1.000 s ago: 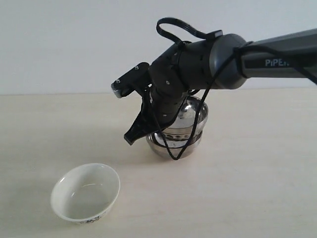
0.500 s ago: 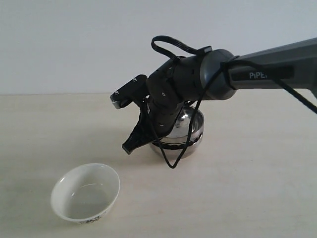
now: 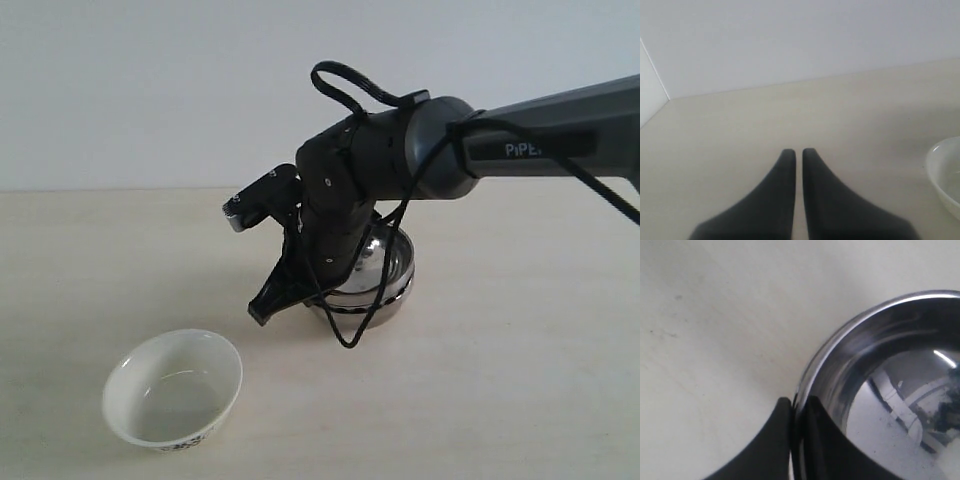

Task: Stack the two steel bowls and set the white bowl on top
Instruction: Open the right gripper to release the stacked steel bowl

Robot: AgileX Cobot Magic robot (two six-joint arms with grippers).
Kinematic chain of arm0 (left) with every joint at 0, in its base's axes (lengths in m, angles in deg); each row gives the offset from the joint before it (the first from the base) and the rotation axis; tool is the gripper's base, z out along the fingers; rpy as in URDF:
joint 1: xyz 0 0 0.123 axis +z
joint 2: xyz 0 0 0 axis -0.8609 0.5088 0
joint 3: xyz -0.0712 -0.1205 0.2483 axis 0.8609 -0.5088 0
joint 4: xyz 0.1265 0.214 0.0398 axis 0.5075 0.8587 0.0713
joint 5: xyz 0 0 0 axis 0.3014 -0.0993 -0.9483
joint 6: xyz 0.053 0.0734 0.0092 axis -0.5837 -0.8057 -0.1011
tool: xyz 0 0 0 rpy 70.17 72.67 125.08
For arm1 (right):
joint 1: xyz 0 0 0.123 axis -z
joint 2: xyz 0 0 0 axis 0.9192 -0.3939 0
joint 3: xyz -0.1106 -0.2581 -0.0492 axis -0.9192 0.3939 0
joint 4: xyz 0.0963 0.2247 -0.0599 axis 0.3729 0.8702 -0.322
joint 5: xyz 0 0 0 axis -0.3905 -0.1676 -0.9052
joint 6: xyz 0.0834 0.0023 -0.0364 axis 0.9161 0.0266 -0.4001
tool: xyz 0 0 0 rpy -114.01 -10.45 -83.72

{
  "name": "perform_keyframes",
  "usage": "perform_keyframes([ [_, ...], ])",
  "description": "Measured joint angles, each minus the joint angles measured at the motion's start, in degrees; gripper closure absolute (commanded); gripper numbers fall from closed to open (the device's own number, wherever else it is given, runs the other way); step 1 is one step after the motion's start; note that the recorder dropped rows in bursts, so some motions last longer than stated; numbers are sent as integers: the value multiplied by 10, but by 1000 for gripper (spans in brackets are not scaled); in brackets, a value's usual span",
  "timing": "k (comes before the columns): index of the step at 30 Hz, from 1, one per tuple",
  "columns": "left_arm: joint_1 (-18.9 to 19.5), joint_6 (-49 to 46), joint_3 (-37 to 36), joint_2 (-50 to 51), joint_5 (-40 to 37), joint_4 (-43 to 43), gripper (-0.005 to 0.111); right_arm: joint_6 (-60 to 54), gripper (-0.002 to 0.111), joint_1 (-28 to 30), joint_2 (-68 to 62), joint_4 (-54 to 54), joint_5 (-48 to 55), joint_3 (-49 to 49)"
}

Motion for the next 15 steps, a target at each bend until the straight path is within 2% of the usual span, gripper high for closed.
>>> perform_keyframes([
  [11, 0, 0, 0, 0, 0, 0, 103, -17, 107, 1, 28, 65, 26, 1],
  [13, 0, 0, 0, 0, 0, 0, 103, -12, 99, 1, 28, 65, 26, 1],
  [14, 0, 0, 0, 0, 0, 0, 103, -9, 86, 1, 28, 65, 26, 1],
  [15, 0, 0, 0, 0, 0, 0, 103, -5, 78, 1, 28, 65, 23, 1],
])
